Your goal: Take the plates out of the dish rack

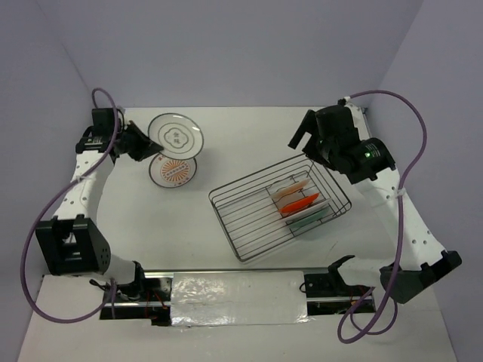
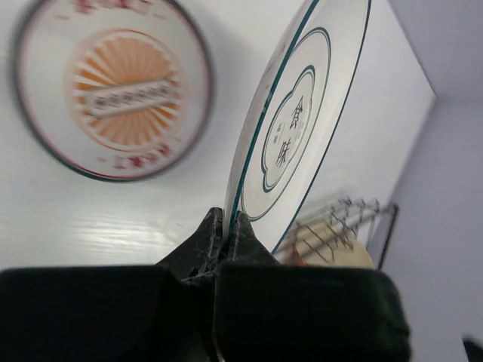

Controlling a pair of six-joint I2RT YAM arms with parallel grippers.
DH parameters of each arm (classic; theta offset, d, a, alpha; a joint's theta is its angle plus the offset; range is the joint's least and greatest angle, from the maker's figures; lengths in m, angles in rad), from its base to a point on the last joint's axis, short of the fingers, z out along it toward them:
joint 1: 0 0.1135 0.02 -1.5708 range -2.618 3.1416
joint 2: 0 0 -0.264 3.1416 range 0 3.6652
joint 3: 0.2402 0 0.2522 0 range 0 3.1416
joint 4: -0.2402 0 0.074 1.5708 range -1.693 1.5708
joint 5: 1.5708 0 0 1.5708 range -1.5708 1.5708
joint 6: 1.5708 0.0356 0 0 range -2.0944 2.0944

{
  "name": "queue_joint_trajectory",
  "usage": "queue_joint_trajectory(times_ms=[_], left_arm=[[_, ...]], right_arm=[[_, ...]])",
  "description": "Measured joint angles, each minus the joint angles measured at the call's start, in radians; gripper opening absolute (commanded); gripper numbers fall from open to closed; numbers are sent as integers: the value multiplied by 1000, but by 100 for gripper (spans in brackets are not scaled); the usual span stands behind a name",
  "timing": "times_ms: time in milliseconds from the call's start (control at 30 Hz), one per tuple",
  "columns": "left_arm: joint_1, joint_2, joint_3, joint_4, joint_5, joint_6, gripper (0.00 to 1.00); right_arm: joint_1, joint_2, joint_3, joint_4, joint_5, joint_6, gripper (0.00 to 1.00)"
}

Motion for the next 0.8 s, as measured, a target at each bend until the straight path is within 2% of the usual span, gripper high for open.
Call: queue_joint_trajectory(times_ms=[67,200,300,367,467,567,600,633,800], left_arm=[[66,64,-12,0,-41,-3,0],[96,198,-38,35,-50,-1,0],[96,265,-65,46,-65,16,12],[98,277,-101,64,-74,19,13],[106,278,-151,105,-69,23,21],[114,287,-178,132,-74,30,58],[116,290,-185,140,-78,32,83],[119,292,-194,141,-84,43,99],[121,291,-203,95,-130,56,99]], right_arm=[[0,-15,13,-82,31,7,100],[0,-87,2,-158,27,5,100],[0,-175,-20,-168,7,-1,100],[0,-229,-21,-175,-6,-9,100],[0,-274,-20,-187,-21,-29,100],[0,-293,-16,-224,-32,-50,100],[0,-292,-14,-240,-32,-54,100],[0,-290,-14,-257,-31,-56,100],[0,-282,-22,-333,-10,-42,100]])
